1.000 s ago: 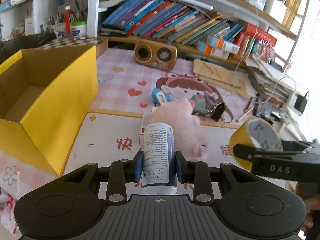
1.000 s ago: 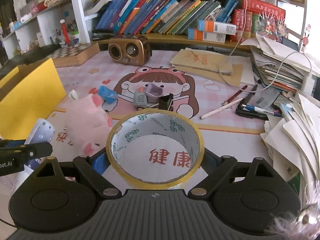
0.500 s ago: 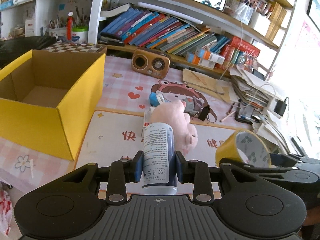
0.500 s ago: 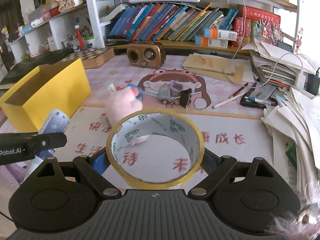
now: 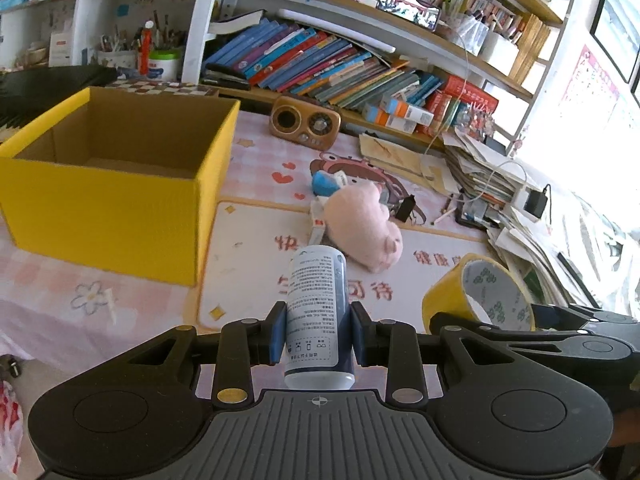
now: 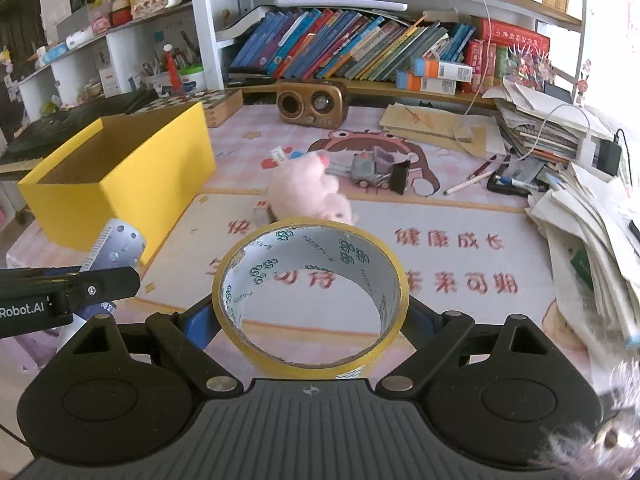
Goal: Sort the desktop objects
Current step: 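Lift the spray bottle and tape roll and carry both toward the yellow box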
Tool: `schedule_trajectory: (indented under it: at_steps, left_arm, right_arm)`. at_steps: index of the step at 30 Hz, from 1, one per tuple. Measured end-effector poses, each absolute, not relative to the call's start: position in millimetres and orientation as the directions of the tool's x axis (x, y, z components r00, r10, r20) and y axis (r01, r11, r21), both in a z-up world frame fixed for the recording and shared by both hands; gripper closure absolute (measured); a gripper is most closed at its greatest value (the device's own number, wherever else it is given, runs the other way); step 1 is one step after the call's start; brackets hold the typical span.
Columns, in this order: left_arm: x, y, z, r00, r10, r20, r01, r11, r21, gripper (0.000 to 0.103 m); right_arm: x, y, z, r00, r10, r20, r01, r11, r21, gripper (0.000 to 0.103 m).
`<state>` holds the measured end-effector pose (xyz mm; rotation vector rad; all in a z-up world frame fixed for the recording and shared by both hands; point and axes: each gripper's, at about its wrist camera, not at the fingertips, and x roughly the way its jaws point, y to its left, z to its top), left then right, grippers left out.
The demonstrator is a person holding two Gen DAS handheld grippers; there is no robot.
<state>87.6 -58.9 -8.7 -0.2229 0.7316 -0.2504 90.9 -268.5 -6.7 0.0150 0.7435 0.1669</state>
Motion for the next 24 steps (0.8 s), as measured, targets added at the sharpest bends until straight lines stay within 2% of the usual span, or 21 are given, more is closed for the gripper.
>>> schedule_trajectory:
  at_steps: [14, 24]
  left_arm:
    - [39, -7, -10, 0.702, -0.329, -0.631, 0.179, 0.94, -0.291, 0.072]
    - [9, 30, -10, 0.709, -0.304, -0.636, 0.154, 0.947, -0.282, 0.072]
  right_arm:
    - [30, -215, -8, 0.726, 0.14, -0.673, -0.118, 0.99, 0.078, 0.013]
    - [5, -174, -12, 0.713, 0.183, -0.677, -0.159, 0.982, 0.098, 0.013]
